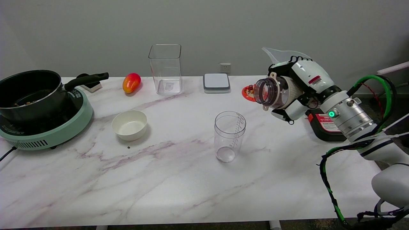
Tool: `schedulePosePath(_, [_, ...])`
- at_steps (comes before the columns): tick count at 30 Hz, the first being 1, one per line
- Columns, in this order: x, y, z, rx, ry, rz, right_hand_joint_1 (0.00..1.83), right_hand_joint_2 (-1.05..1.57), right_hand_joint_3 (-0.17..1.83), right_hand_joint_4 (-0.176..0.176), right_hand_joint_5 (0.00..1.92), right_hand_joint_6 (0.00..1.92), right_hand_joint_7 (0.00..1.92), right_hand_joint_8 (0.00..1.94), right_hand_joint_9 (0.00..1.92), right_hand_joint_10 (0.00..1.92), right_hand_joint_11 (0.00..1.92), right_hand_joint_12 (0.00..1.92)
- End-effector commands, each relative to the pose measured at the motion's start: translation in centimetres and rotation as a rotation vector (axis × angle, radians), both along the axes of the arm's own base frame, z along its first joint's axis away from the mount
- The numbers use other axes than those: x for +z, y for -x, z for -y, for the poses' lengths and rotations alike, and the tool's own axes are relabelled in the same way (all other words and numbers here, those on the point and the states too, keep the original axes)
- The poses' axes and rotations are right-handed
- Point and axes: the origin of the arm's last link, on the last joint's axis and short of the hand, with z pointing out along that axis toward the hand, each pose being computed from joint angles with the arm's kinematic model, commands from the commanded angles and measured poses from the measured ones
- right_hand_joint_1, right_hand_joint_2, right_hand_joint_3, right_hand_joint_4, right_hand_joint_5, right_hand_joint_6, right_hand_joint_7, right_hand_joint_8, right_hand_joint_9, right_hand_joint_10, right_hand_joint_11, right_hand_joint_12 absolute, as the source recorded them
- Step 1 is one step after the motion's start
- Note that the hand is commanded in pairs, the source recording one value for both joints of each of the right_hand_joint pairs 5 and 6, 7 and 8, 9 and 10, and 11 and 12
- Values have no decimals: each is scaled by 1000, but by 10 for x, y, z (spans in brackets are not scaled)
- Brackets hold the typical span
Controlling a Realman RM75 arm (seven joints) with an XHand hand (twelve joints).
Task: Pour the candy into the transparent cup.
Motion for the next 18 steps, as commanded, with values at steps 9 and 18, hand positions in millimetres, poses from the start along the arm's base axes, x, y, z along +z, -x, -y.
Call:
schedulePosePath(9, [-34,7,16,-16,-84,-246,1651,220,1186,0,1305,1305,1420,1420,1351,1351,1109,1109])
schedulePosePath(18, [-36,2,17,17,-87,-327,1647,295,1129,0,1324,1324,1444,1444,1372,1372,1135,1135])
